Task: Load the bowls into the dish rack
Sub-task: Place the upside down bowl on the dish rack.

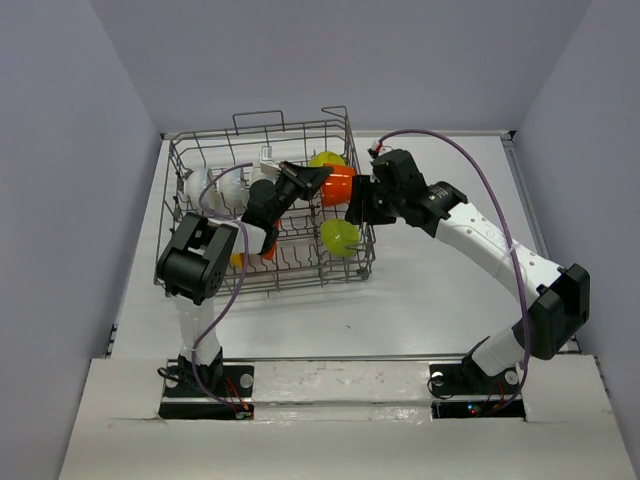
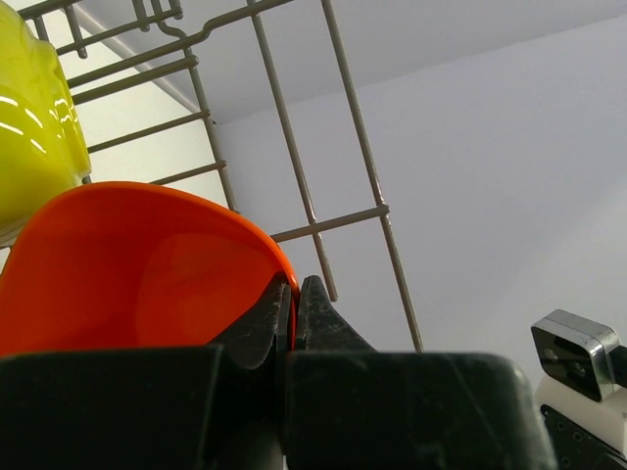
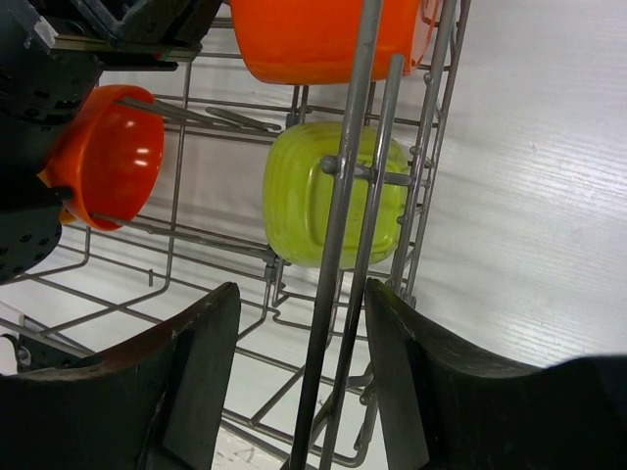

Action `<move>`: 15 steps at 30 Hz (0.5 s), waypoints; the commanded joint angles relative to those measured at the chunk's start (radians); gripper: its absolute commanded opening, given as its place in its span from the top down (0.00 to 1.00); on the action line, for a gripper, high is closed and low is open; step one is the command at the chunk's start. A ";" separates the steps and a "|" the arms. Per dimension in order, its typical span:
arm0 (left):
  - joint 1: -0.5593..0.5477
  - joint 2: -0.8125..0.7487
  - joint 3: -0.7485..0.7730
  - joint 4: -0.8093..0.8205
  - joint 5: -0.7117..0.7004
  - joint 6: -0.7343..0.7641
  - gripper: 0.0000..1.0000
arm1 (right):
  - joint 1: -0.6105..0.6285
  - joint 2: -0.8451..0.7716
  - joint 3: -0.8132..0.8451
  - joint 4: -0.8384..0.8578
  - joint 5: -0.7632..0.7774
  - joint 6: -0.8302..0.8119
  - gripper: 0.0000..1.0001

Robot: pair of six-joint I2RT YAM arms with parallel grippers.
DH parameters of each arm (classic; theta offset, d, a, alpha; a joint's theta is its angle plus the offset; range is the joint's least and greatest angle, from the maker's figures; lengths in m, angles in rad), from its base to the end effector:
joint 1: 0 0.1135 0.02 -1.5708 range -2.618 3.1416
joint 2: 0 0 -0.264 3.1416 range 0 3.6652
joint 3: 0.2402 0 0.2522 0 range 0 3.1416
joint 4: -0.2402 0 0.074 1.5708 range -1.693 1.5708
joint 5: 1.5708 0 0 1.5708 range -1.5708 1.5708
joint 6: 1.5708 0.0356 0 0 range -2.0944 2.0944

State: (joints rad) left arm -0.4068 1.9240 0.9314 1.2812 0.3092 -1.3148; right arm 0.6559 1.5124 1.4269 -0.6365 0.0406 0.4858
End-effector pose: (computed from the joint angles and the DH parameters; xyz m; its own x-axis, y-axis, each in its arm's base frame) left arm 0.3620 -0.1678 0.2196 -0.5576 -0.7632 -0.3265 0.4161 0.0833 -0.9055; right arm 0.2672 0.2038 0.3435 -0.7364 0.0220 -0.6762 -0.2730 0.9049 0.3267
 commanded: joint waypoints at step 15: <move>-0.018 -0.003 0.021 0.400 -0.027 0.008 0.97 | 0.008 -0.003 0.007 0.023 0.019 -0.016 0.41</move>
State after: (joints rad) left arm -0.4175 1.9446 0.9432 1.2858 0.2947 -1.3209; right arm 0.6559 1.5124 1.4269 -0.6365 0.0463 0.4854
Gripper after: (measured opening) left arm 0.037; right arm 0.593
